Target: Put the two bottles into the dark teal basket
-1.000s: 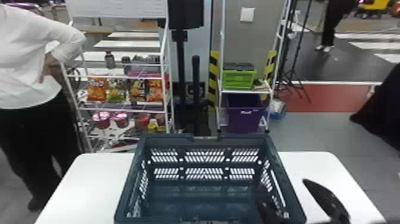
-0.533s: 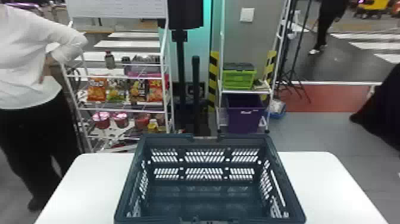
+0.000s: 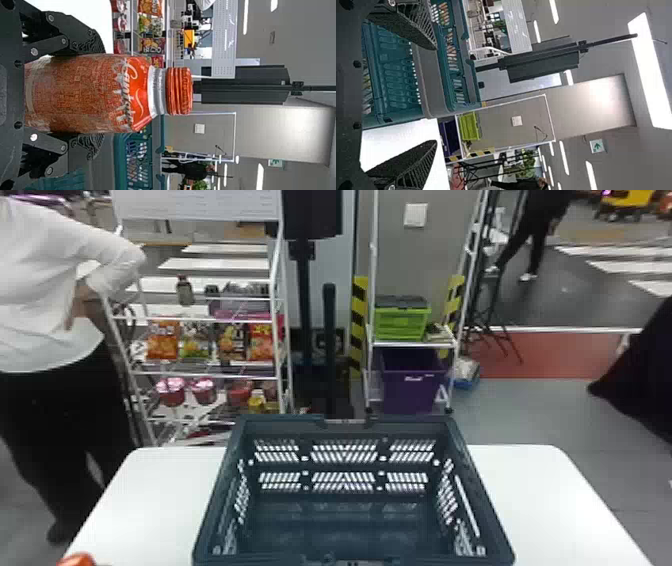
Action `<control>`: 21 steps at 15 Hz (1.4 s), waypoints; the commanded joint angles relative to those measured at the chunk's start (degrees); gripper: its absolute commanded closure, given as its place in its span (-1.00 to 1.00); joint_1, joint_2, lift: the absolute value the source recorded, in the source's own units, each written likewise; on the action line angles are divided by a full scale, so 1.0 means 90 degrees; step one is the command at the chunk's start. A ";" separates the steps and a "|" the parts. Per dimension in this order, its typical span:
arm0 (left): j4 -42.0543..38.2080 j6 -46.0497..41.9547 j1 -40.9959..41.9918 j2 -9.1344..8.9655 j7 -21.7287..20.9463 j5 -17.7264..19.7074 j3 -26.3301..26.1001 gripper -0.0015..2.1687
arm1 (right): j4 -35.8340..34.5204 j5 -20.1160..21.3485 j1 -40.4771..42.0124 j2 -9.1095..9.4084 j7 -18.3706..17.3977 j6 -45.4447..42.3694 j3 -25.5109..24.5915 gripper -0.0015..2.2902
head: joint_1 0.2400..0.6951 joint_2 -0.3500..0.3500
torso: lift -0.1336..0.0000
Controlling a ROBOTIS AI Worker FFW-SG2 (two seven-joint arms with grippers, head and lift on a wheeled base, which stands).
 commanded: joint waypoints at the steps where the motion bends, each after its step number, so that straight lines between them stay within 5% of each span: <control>1: -0.0972 0.1697 -0.0470 -0.0036 -0.0157 -0.0170 0.0212 0.96 | 0.0120 -0.0051 0.0024 0.0007 0.0007 -0.0132 -0.0037 -0.96 | 0.14 0.00 | 1.00; 5: -0.2446 0.5526 -0.2394 -0.0036 -0.1192 -0.1274 0.0183 0.96 | 0.0305 -0.0178 -0.0055 -0.0003 0.0046 -0.0132 -0.0086 -0.96 | 0.14 0.00 | 1.00; 9: -0.2681 0.7830 -0.4103 -0.0036 -0.1661 -0.2358 -0.0969 0.96 | 0.0520 -0.0334 -0.0064 0.0065 0.0115 -0.0229 -0.0233 -0.96 | 0.14 0.00 | 1.00; 16: -0.0132 0.8377 -0.6378 -0.0036 -0.2754 -0.3842 -0.3284 0.95 | 0.0774 -0.0618 -0.0201 0.0153 0.0212 -0.0093 -0.0516 -0.96 | 0.14 0.00 | 1.00; 21: 0.2622 0.7596 -0.7628 -0.0036 -0.4082 -0.4360 -0.3899 0.95 | 0.0862 -0.0735 -0.0191 0.0153 0.0261 -0.0034 -0.0682 -0.96 | 0.14 0.00 | 1.00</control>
